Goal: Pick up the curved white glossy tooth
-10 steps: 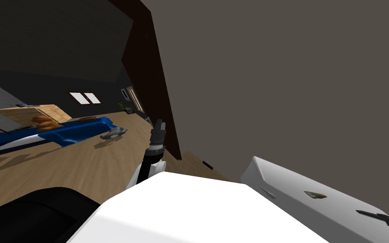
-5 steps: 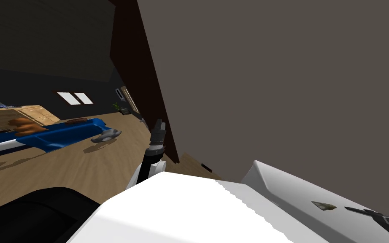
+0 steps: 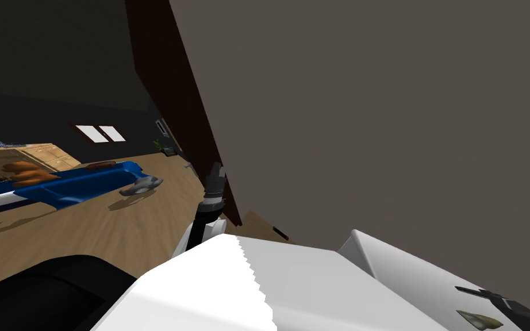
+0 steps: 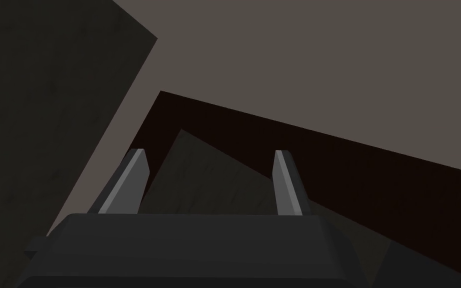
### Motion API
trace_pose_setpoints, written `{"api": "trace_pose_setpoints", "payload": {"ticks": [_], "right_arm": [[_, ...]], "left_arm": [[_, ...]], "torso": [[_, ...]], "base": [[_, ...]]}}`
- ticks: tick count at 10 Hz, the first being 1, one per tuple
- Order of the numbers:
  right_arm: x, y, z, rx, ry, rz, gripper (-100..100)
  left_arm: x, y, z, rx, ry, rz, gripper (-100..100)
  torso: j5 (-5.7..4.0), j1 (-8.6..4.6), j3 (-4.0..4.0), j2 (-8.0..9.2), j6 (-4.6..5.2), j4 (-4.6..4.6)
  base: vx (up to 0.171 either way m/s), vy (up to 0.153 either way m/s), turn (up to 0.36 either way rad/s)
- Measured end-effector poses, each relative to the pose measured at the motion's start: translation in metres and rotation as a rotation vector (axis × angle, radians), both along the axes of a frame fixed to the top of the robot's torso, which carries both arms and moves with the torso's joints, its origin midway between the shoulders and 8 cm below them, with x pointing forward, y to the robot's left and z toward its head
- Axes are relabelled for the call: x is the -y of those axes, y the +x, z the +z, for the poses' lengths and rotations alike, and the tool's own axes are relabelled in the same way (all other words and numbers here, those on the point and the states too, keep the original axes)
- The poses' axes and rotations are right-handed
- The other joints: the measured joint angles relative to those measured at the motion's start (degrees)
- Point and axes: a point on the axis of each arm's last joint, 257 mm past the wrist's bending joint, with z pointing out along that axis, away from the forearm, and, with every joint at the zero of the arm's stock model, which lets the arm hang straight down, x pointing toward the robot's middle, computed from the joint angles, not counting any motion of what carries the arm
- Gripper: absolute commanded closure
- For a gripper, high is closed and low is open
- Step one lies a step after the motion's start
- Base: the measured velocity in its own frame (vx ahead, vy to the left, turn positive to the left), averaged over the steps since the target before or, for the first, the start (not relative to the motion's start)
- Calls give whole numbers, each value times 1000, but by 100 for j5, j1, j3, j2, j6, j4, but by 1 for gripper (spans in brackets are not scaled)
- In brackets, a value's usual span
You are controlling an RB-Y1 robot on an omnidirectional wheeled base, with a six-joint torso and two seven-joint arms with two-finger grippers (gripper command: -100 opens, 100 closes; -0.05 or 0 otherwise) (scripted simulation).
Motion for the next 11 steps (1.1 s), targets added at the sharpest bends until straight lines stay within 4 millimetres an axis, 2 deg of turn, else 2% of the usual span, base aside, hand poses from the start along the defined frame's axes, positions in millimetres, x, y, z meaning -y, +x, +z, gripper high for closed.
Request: {"api": "trace_pose_setpoints", "payload": {"ticks": [1, 2, 3, 6, 8, 11], "right_arm": [[0, 0, 0, 0, 0, 0, -100], [3, 10, 2, -19, -25, 27, -100], [4, 11, 0, -50, -43, 44, -100], [-12, 28, -3, -54, -21, 41, -100], [-9, 39, -3, -94, -66, 81, -100], [-27, 53, -10, -98, -49, 84, -100]], "left_arm": [[0, 0, 0, 0, 0, 0, 0], [0, 0, 0, 0, 0, 0, 0], [0, 0, 0, 0, 0, 0, 0], [0, 0, 0, 0, 0, 0, 0], [0, 0, 0, 0, 0, 0, 0], [0, 0, 0, 0, 0, 0, 0]], "torso": [[1, 5, 8, 12, 1, 3], [-2, -21, 13, 21, 4, 5], [-8, -34, 18, 30, 2, 7], [1, 7, 14, 23, 1, 6], [-6, -24, 18, 30, 2, 7], [0, 5, 15, 24, 1, 6]], "base": [[-12, -87, -155], [-30, -118, -63], [-27, -70, 23], [-6, -29, -47], [-18, -72, -24], [-1, -5, 2]]}}
